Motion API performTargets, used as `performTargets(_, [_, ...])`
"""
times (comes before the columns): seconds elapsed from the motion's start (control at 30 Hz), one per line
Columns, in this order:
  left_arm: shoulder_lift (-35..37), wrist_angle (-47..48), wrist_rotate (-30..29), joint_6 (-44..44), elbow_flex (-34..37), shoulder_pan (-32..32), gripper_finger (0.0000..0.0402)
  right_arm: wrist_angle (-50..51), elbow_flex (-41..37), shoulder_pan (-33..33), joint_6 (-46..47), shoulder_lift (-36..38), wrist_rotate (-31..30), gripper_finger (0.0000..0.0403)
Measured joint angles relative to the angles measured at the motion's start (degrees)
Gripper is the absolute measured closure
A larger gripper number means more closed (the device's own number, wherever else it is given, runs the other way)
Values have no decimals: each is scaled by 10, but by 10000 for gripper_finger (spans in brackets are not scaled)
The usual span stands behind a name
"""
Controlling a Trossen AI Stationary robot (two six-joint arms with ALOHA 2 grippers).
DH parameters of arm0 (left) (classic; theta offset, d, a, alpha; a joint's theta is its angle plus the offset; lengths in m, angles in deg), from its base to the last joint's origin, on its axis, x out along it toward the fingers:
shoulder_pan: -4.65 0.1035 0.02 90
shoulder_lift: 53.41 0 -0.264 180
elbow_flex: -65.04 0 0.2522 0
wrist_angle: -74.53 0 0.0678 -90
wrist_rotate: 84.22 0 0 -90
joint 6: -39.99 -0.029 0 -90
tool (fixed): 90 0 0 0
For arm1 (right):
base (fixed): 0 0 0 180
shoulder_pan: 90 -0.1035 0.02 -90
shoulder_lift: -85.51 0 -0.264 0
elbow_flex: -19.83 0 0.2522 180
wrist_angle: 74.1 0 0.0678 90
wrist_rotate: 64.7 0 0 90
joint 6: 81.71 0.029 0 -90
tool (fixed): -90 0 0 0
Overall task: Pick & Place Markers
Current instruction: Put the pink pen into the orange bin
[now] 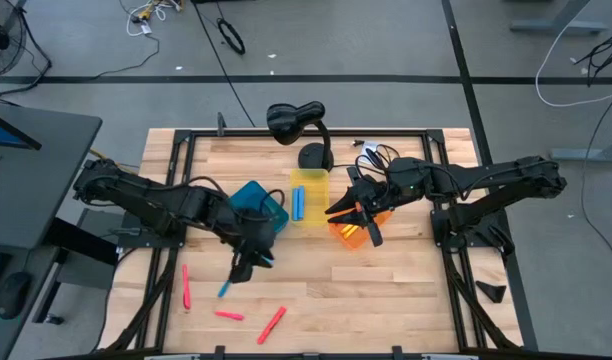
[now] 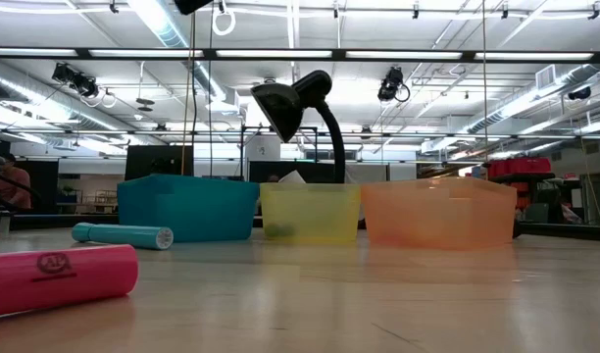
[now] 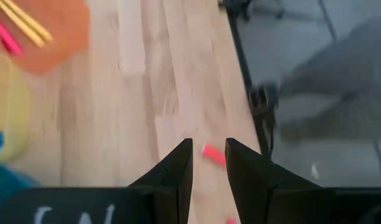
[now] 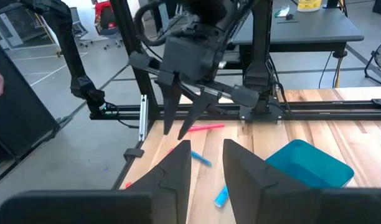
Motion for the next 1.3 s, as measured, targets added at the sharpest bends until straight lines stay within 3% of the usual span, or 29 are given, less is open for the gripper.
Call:
performTargets(0.3, [0, 136, 22, -135, 0, 0, 303, 0, 0, 0, 0, 0, 0, 309])
performTargets(0.47, [0, 198, 64, -308, 0, -3, 303, 1, 0, 0, 0, 0, 0, 309])
performTargets(0.9, [0, 336, 43, -611, 0, -12, 303, 1, 0, 0, 13, 0, 0, 309])
performTargets(1.3, [0, 410, 48, -645, 3, -13, 303, 1, 0, 0, 15, 0, 0, 309])
